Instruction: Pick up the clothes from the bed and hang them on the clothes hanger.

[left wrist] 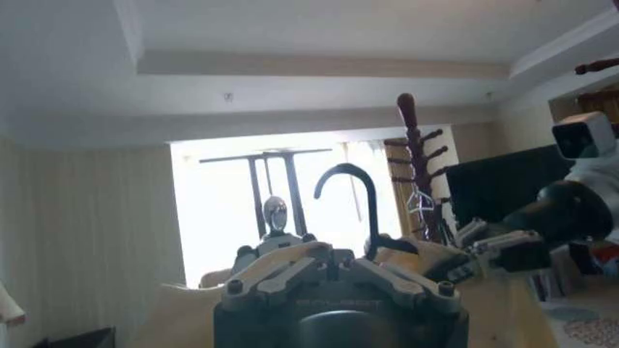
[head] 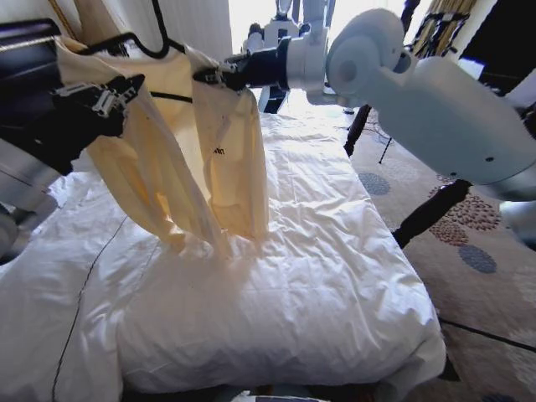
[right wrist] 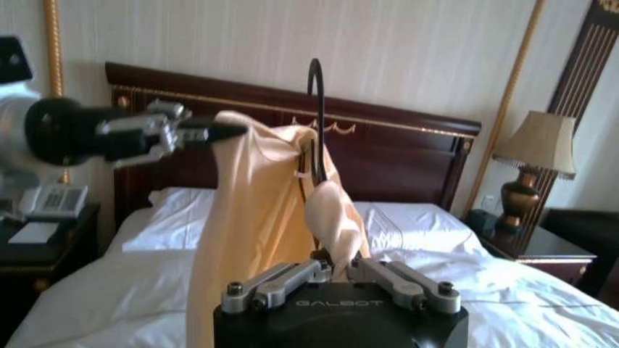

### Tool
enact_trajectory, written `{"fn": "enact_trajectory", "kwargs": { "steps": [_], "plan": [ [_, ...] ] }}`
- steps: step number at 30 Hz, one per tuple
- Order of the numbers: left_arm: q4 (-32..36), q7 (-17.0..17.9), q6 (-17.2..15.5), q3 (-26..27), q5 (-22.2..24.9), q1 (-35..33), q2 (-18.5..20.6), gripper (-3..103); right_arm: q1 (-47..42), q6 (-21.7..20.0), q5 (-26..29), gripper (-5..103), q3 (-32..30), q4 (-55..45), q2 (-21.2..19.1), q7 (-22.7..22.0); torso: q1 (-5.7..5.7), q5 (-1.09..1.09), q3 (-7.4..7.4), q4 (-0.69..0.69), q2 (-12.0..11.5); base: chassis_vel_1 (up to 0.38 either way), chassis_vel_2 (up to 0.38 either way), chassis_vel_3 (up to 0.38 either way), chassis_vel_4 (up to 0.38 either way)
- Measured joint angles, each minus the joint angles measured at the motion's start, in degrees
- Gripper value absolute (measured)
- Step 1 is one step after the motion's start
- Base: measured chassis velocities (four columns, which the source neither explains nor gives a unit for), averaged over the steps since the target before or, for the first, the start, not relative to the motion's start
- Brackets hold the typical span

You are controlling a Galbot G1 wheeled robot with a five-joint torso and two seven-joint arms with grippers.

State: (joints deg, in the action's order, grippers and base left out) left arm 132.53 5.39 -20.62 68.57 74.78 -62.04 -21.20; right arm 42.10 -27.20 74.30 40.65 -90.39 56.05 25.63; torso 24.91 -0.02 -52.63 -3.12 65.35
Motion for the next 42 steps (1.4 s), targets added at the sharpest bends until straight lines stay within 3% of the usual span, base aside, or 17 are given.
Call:
{"fn": "enact_trajectory", "kwargs": {
  "steps": [7,16,23,26,27,34,42],
  "plan": [
    [-3.96,0.01,0.32,0.11,0.38,0.72,2.12,1,0.28,0.06,-4.23,0,2.26,-1.16,-3.52,5.76,0.00,-0.01,0.00,0.01,0.00,0.000,0.000,0.000,0.000],
    [-5.82,0.21,0.58,0.51,1.84,1.94,5.24,1,-2.19,-0.28,-5.89,0,3.34,-3.49,-5.13,7.19,0.00,0.00,0.00,-0.01,0.00,0.000,0.000,0.000,0.000],
    [-4.47,0.28,0.93,1.16,3.33,2.03,6.16,1,-7.51,-0.56,-6.34,0,0.34,-3.12,-0.48,-0.42,0.00,-0.03,0.00,0.03,0.00,0.000,0.000,0.000,0.000],
    [-2.59,0.08,1.04,1.23,3.85,1.79,6.11,1,-10.37,0.00,-5.12,0,-1.38,-2.46,2.38,-7.32,0.00,-0.01,0.00,0.01,0.00,0.000,0.000,0.000,0.000],
    [-2.59,0.08,1.04,1.23,3.85,1.79,6.11,1,-10.37,0.00,-5.12,0,-1.38,-2.46,2.38,-7.32,0.00,-0.01,0.00,0.01,0.00,0.000,0.000,0.000,0.000],
    [2.11,-1.33,1.13,0.23,3.93,0.60,4.16,1,-12.77,3.51,1.04,0,-4.17,-2.16,6.03,-18.55,0.00,-0.01,0.00,0.00,0.00,0.000,0.000,0.000,0.000],
    [5.59,-3.71,0.58,-0.42,3.26,-1.36,1.52,1,-12.84,5.96,4.70,0,-6.57,-1.09,9.73,-24.79,0.00,-0.01,0.00,0.01,0.00,0.000,0.000,0.000,0.000]
  ]
}}
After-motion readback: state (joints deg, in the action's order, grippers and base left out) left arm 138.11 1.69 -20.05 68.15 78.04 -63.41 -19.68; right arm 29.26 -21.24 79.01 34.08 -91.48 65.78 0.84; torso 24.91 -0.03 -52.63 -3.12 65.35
